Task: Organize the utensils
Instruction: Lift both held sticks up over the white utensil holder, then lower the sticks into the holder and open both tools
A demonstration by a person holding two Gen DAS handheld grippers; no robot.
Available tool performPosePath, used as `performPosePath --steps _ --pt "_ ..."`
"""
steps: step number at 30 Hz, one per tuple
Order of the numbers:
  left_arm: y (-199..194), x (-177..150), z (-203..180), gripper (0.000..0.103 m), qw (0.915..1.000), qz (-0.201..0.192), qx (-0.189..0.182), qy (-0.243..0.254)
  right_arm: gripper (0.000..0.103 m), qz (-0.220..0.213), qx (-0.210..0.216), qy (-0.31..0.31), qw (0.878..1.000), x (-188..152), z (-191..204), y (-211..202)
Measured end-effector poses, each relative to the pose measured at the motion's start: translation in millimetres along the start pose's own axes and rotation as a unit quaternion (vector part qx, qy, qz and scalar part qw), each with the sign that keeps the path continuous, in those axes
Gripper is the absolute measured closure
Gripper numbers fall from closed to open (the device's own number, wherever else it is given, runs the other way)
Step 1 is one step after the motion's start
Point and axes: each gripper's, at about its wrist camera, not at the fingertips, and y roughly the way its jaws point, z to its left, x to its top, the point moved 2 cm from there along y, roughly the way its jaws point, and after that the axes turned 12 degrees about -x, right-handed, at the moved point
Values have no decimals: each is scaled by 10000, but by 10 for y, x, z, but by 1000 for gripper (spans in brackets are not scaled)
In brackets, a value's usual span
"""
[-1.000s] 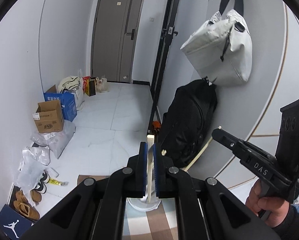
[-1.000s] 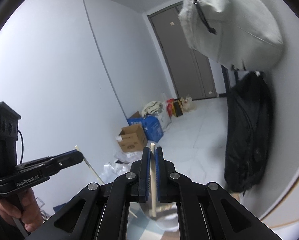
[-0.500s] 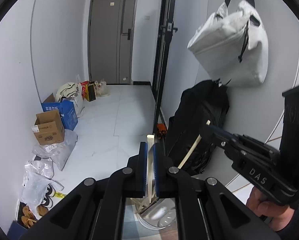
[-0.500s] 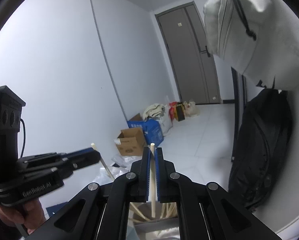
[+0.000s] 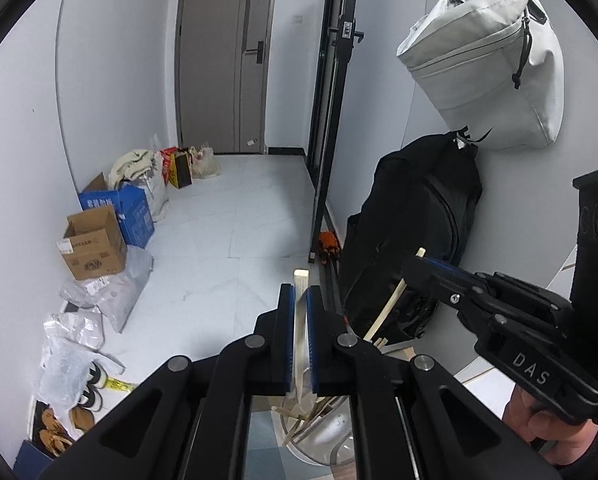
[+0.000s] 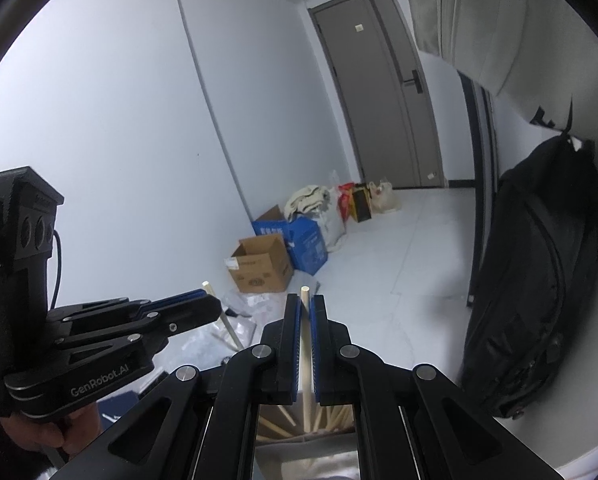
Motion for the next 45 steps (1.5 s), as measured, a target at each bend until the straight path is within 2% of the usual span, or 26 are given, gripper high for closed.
performPosePath --steps 12,16,20,23,25,27,30,32,36,38,40,42,44,45 --pt "201 -134 21 101 9995 245 -165 92 99 419 129 -92 9990 -176 37 240" --pt "276 -214 102 101 9984 444 -300 -164 99 576 182 -96 9981 -273 41 297" --pt "282 -242 161 101 9956 521 -659 -414 98 811 230 19 9964 -395 -17 348" --pt "279 -220 203 99 9933 572 -786 -631 96 953 291 211 9948 -466 -80 368" --pt "252 -207 219 96 9925 547 -829 -709 93 983 299 295 9943 -490 -127 351" --pt "222 -213 221 85 9928 523 -793 -735 82 944 284 395 9943 -497 -171 310" --pt "142 -238 217 82 9937 441 -700 -751 67 901 266 564 9940 -526 -253 254" --pt "101 -255 200 82 9943 432 -606 -759 67 879 232 648 9937 -546 -293 191" --pt "1 -292 159 81 9956 353 -454 -742 54 791 141 676 9945 -579 -329 41" --pt "-68 -308 111 80 9964 280 -375 -711 51 678 83 652 9955 -578 -333 -65" --pt "-140 -318 68 73 9971 204 -323 -657 42 563 62 643 9963 -579 -321 -166" --pt "-227 -323 7 56 9979 90 -233 -590 38 420 54 637 9971 -563 -300 -294" --pt "-344 -319 -50 52 9984 -113 -198 -514 36 293 33 595 9978 -553 -282 -413" --pt "-401 -313 -77 47 9986 -190 -116 -474 35 225 29 563 9982 -542 -260 -478"
